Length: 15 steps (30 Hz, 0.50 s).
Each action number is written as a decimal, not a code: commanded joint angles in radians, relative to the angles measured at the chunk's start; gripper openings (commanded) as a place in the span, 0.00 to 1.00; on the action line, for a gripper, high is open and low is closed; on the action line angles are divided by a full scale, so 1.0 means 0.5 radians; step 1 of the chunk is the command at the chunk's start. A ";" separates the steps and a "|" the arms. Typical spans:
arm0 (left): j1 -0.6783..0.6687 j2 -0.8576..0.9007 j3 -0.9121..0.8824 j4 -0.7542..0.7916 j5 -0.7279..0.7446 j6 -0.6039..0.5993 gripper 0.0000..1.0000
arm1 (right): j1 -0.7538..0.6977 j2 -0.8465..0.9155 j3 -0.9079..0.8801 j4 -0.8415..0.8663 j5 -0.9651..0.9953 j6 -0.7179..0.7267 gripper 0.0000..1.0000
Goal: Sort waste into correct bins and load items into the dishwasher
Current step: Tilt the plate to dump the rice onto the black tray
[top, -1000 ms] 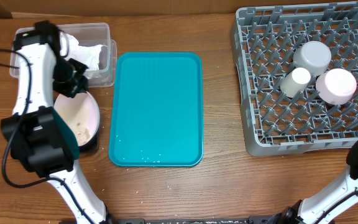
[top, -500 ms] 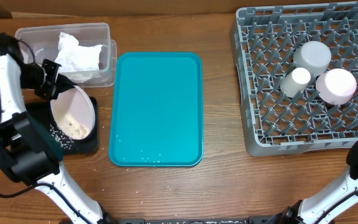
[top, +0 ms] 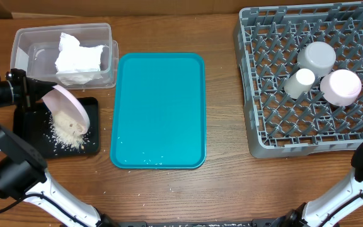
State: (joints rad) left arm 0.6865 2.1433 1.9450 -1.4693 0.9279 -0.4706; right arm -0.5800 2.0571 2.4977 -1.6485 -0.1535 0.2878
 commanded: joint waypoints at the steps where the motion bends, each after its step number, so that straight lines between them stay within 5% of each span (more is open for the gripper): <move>1: 0.064 -0.021 0.045 -0.085 0.295 0.262 0.04 | 0.004 -0.018 0.031 0.009 -0.011 0.009 1.00; 10: 0.191 -0.021 0.045 -0.260 0.663 0.662 0.04 | 0.004 -0.018 0.031 0.009 -0.011 0.010 1.00; 15: 0.291 -0.021 0.042 -0.410 0.536 0.808 0.04 | 0.004 -0.018 0.031 0.009 -0.011 0.010 1.00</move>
State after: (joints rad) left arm 0.7975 2.1433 1.9461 -1.6413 1.1561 -0.1806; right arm -0.5800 2.0571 2.4977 -1.6482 -0.1535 0.2882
